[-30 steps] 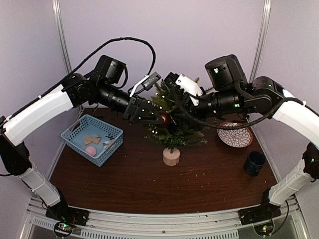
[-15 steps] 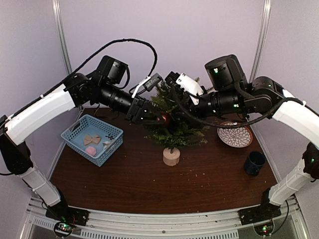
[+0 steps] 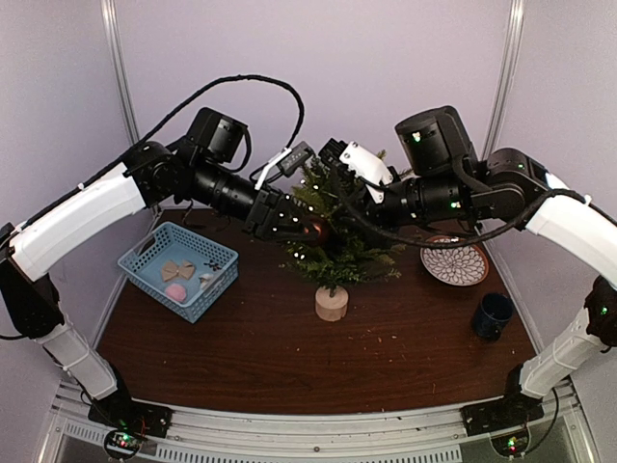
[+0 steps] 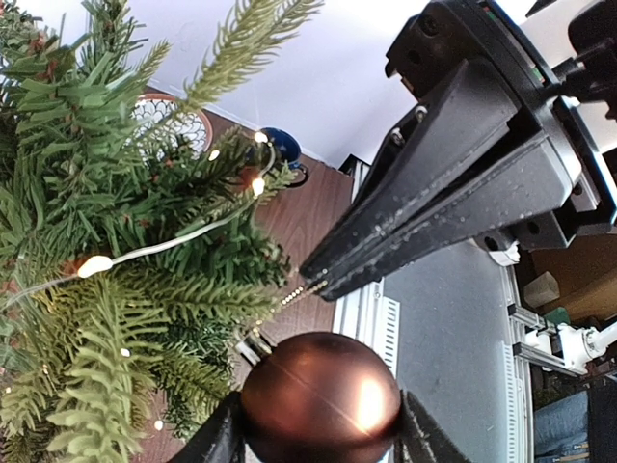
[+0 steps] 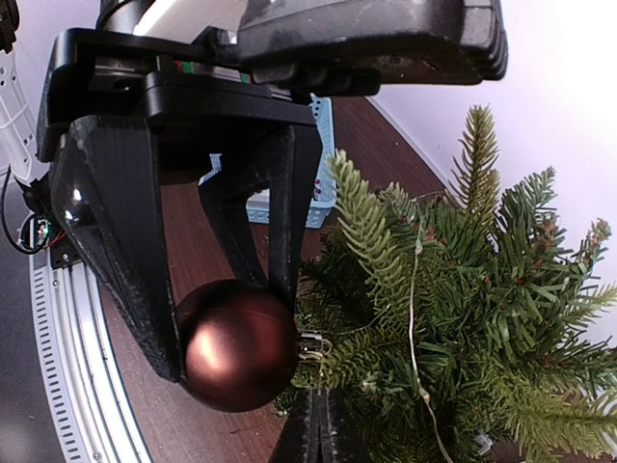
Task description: Decorate the small christmas tree
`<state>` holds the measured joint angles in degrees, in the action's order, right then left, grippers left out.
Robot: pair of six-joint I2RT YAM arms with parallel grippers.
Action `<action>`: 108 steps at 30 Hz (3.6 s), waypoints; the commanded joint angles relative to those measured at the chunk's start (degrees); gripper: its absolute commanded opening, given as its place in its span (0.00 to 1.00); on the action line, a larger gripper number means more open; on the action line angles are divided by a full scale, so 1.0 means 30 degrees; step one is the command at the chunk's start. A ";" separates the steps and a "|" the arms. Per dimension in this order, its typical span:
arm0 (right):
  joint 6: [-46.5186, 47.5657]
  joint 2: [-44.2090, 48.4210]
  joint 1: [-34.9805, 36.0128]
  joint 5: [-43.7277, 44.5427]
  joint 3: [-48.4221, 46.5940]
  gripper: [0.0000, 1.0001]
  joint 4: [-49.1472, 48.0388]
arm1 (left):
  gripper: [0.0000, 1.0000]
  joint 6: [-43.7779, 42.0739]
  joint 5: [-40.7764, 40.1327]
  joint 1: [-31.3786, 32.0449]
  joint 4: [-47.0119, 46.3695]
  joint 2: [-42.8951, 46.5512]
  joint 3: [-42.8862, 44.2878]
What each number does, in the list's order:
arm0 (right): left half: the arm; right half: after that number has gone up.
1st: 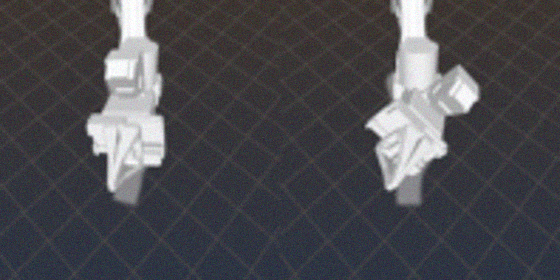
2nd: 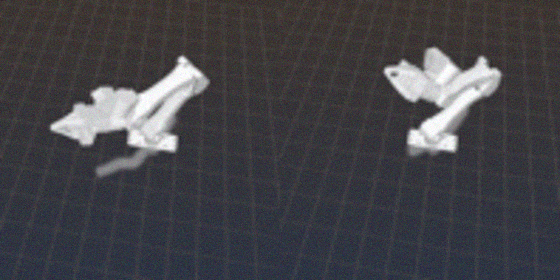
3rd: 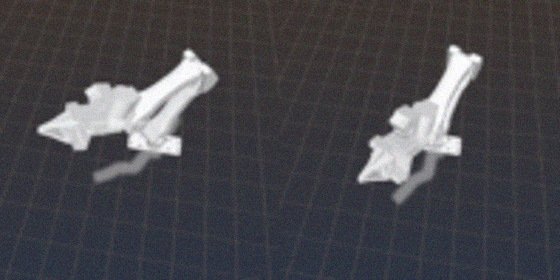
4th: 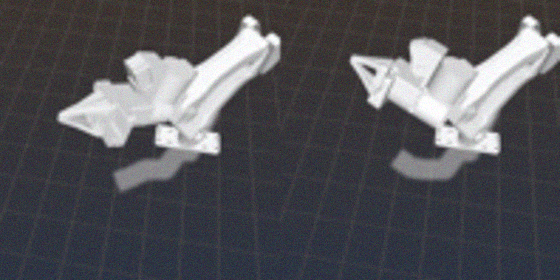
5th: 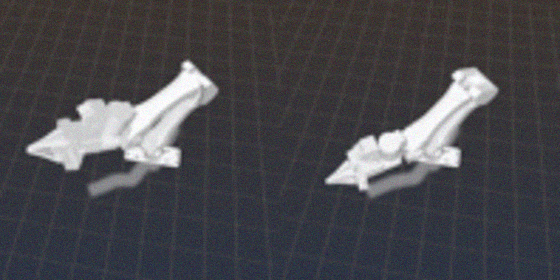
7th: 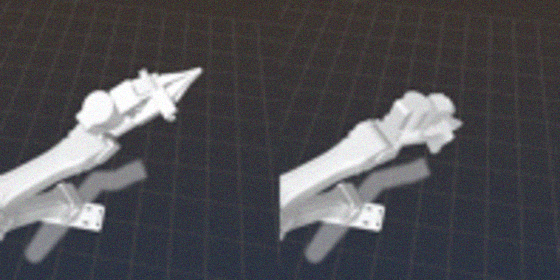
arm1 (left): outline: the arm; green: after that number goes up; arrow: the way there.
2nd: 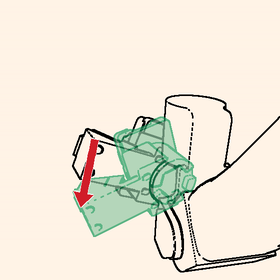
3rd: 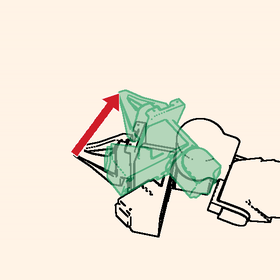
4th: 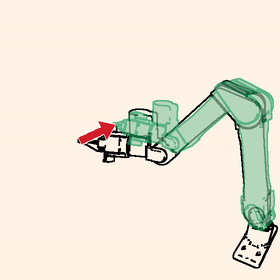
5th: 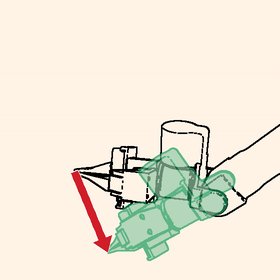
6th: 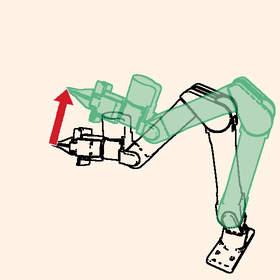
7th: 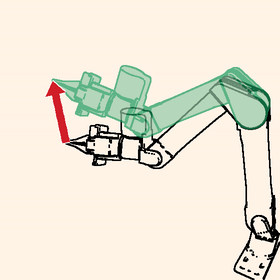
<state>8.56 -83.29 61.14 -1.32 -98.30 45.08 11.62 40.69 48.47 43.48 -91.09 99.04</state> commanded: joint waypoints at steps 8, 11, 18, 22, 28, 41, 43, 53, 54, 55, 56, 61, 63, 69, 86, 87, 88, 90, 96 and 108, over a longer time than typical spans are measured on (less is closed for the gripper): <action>-0.0168 0.0055 -0.0050 -0.0151 -0.0309 0.04 -0.0658 | 0.25 0.0065 0.0710 -0.0185 -0.1325 0.0653 -0.0507; -0.0164 0.0075 -0.0050 0.0002 -0.0267 0.04 -0.0615 | 0.24 0.0129 0.0716 -0.0218 -0.1424 0.0590 -0.0508; -0.0155 -0.0119 -0.0079 0.0353 -0.0380 0.05 -0.0579 | 0.24 0.0282 0.0356 -0.0405 -0.1588 0.0635 -0.0632; -0.0181 -0.0294 -0.0091 0.0821 -0.0524 0.06 -0.0470 | 0.24 0.0292 0.0295 -0.0453 -0.1538 0.0606 -0.0698; -0.0251 -0.0418 -0.0137 0.1009 -0.0601 0.09 -0.0482 | 0.24 0.0345 0.0331 -0.0482 -0.1641 0.0637 -0.0919; -0.0084 0.0481 -0.0137 -0.0118 -0.0235 0.04 -0.1254 | 0.23 0.0431 0.1456 -0.0483 -0.2337 0.0921 -0.1028; -0.0115 0.0612 -0.0137 -0.0369 -0.0138 0.03 -0.1258 | 0.22 0.0533 0.1694 -0.0497 -0.2717 0.1071 -0.1217; 0.0007 0.0727 -0.0134 -0.0499 0.0015 0.16 -0.0922 | 0.20 0.0729 0.1872 -0.0511 -0.3091 0.1099 -0.1266; -0.0005 0.0879 -0.0137 -0.0438 0.0204 0.19 -0.0970 | 0.20 0.0749 0.1957 -0.0493 -0.3112 0.1121 -0.1258; 0.0063 0.1034 -0.0137 -0.0376 0.0477 0.20 -0.1056 | 0.20 0.0708 0.2004 -0.0509 -0.3122 0.1102 -0.1235; 0.0112 0.1192 -0.0137 -0.0361 0.0730 0.22 -0.1140 | 0.20 0.0699 0.2120 -0.0507 -0.3167 0.1096 -0.1232; 0.0088 0.1834 -0.0195 -0.0469 0.1728 0.33 -0.1735 | 0.20 0.0717 0.3178 -0.0519 -0.3762 0.1180 -0.1286; 0.0082 0.1962 -0.0196 -0.0558 0.2015 0.33 -0.1890 | 0.20 0.0731 0.3391 -0.0512 -0.3841 0.1111 -0.1230; 0.0222 0.1726 -0.0210 -0.0563 0.1976 0.33 -0.2159 | 0.20 0.0886 0.3483 -0.0526 -0.4083 0.1052 -0.1231; 0.0329 0.0511 -0.0341 0.1060 0.0971 0.25 -0.2107 | 0.19 0.1037 0.2533 -0.1067 -0.4241 0.0926 -0.1753; 0.0296 0.0475 -0.0342 0.1064 0.0953 0.24 -0.2110 | 0.19 0.1022 0.2486 -0.1094 -0.4241 0.0917 -0.1769; 0.0306 0.0445 -0.0343 0.1028 0.0951 0.23 -0.2107 | 0.19 0.1042 0.2418 -0.1097 -0.4241 0.0886 -0.1801; 0.0274 0.0403 -0.0342 0.0985 0.0922 0.22 -0.2058 | 0.19 0.1023 0.2276 -0.1123 -0.4182 0.0821 -0.1839; 0.0255 0.0373 -0.0372 0.1242 0.0914 0.21 -0.1953 | 0.19 0.1011 0.2149 -0.1156 -0.4196 0.0718 -0.2031; 0.0238 0.0780 -0.0401 0.0954 0.1126 0.24 -0.1883 | 0.19 0.1437 0.4452 -0.1156 -0.5547 0.0897 -0.2420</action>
<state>9.28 -81.97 60.34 1.13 -94.26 39.27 14.90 49.65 45.36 32.01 -89.14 92.86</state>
